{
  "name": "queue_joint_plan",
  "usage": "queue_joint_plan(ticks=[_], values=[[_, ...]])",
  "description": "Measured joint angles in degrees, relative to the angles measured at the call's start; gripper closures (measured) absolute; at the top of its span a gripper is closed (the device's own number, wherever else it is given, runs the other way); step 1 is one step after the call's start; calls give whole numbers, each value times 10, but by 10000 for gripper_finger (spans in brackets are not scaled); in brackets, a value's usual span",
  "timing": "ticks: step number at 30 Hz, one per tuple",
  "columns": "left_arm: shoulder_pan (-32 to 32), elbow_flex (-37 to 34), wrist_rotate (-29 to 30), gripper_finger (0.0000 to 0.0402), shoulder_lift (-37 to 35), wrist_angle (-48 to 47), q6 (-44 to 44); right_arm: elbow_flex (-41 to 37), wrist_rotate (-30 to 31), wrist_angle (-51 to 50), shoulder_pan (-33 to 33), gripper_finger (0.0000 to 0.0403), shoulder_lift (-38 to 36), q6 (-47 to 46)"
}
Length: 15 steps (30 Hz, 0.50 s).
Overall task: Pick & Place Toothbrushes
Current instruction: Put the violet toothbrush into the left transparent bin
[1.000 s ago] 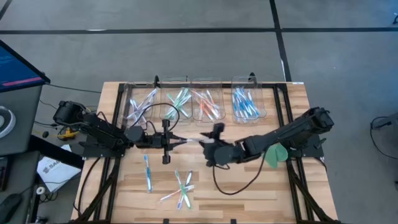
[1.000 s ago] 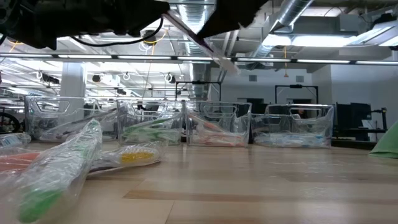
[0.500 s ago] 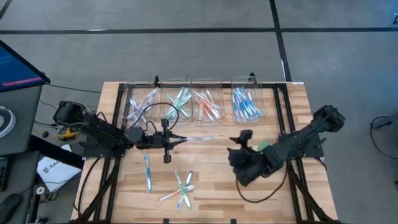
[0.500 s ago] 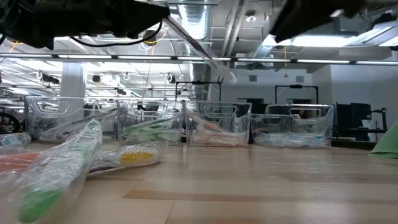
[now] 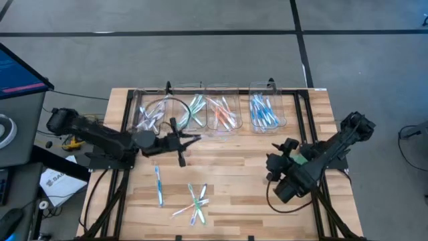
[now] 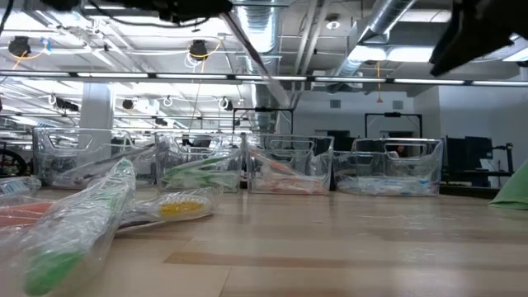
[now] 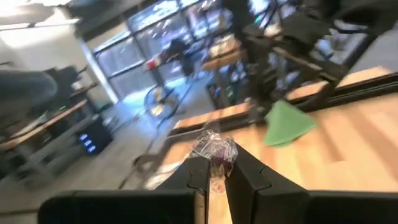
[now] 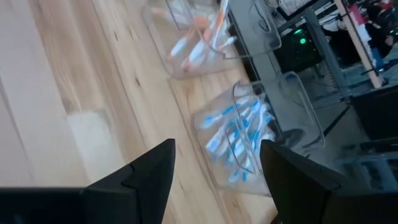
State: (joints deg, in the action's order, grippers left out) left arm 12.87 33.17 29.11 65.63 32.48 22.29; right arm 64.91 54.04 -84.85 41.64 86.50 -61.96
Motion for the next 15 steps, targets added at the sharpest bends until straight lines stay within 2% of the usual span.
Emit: queue_joint_plan(ticks=[4,9,12,15], values=[[-1,64,63,384,-57,-151,0,-30,0,0,14,173,0,-34],[-2,117,213,384,-120,-344,-5,-67,0,2,18,173,0,-66],[-2,131,269,384,-157,-424,-35,-87,0,2,17,173,0,-82],[-2,132,303,384,-186,-464,-53,-99,0,6,17,173,0,-86]])
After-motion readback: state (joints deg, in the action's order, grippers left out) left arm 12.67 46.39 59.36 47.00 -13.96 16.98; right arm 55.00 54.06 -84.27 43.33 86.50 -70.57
